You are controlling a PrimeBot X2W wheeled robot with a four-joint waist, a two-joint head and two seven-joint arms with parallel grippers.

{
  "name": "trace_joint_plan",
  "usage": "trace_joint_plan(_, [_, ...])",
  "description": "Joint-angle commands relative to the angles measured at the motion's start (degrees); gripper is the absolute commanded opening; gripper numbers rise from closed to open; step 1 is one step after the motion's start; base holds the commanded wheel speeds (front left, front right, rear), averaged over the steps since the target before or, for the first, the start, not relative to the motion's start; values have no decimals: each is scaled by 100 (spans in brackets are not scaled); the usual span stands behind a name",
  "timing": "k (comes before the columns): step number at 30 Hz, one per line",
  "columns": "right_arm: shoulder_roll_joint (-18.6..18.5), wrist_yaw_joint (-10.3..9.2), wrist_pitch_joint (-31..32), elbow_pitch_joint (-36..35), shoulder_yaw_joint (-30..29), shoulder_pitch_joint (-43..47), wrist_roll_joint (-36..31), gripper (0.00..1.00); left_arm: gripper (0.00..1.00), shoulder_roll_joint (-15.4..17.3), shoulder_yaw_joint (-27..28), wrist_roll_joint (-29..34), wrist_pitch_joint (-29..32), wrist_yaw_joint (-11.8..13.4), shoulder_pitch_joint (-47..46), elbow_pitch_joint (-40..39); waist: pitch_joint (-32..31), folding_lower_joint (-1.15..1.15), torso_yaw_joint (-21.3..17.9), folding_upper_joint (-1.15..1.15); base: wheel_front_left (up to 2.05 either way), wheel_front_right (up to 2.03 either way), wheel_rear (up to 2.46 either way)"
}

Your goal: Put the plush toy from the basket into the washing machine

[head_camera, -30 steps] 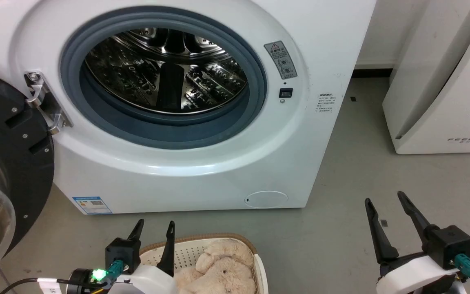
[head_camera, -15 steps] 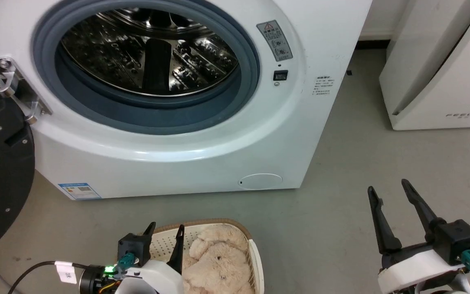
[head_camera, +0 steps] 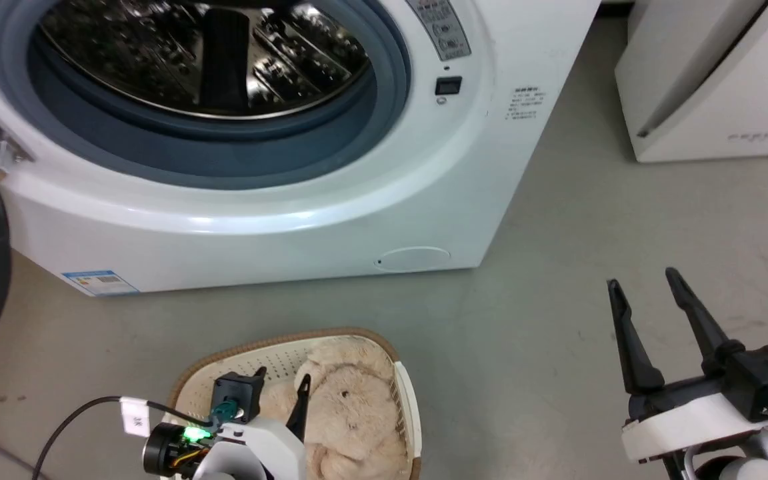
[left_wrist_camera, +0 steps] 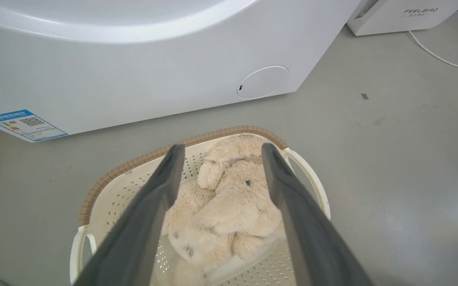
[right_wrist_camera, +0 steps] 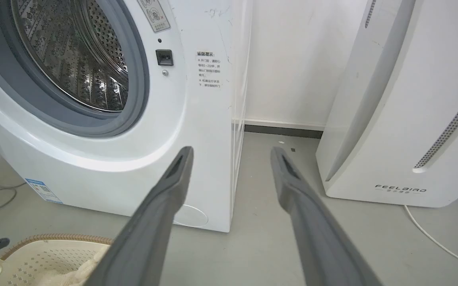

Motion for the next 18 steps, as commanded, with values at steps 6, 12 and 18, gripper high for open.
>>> trace_joint_plan(6, [-1, -3, -136, -108, -21, -197, 103, 100, 100, 111, -331, -89, -54, -68, -430, 720, 379, 0, -161, 0, 0, 0, 0])
trace_joint_plan(12, [-1, -4, -208, -163, -45, -274, 164, 100, 100, 252, -670, -200, 79, -106, -736, 1180, 686, 0, -265, 0, 0, 0, 0])
trace_joint_plan(18, [-1, -4, -279, -230, -69, -355, 229, 100, 100, 433, -925, -343, 275, -143, -1097, 1605, 1022, 0, -360, 0, 0, 0, 0])
